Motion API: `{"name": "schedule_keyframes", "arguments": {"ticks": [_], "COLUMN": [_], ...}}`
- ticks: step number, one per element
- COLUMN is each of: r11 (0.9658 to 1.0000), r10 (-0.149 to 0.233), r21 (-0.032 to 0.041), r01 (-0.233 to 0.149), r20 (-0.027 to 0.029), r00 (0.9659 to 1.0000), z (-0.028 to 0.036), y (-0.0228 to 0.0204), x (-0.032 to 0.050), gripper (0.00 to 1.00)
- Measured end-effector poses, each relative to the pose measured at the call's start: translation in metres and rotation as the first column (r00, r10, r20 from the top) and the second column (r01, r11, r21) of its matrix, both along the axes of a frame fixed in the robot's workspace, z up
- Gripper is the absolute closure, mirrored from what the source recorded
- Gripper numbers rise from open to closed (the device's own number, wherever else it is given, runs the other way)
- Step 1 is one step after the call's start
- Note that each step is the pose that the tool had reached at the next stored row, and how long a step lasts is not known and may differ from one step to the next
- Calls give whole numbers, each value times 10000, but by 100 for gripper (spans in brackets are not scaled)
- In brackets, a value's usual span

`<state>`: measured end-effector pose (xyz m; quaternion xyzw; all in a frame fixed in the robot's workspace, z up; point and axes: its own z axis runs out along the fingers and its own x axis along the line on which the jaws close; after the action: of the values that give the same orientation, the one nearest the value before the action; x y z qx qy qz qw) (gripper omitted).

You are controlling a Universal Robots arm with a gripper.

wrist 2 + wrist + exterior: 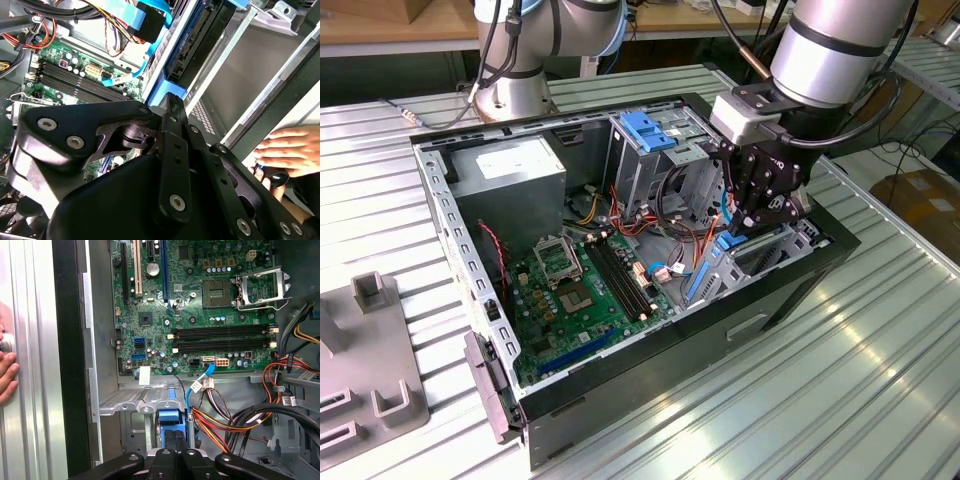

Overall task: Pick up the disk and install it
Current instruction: 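Insert the first disk wire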

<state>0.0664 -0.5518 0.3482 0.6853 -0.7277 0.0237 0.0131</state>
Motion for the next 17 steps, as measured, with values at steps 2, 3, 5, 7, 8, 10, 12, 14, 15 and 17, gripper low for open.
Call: {"name": "schedule_keyframes", "arguments": {"ticks": [2, 3, 5, 7, 8, 10, 12, 14, 15, 17], "r11": [10000, 10000, 10000, 9999, 9999, 9991, 9969, 9928, 9905, 9871], "r10": [27, 43, 98, 150, 172, 421, 787, 1194, 1377, 1598], "r21": [2, 2, -1, 0, 0, -3, -2, -1, -1, -1], "r01": [-27, -43, -98, -150, -172, -421, -787, -1194, -1377, -1598], "r20": [0, 1, -5, -10, -11, -12, -11, -11, -11, -11], "r00": [10000, 10000, 10000, 9999, 9999, 9991, 9969, 9928, 9905, 9871], "z": [-1, -4, -11, -20, -23, -27, -29, -30, -30, -30], "y": [0, 0, -1, 0, 1, 1, 1, 1, 1, 0], "x": [13, 26, 60, 95, 112, 144, 146, 146, 146, 159], "gripper": [89, 89, 89, 89, 89, 89, 89, 89, 89, 89]}}
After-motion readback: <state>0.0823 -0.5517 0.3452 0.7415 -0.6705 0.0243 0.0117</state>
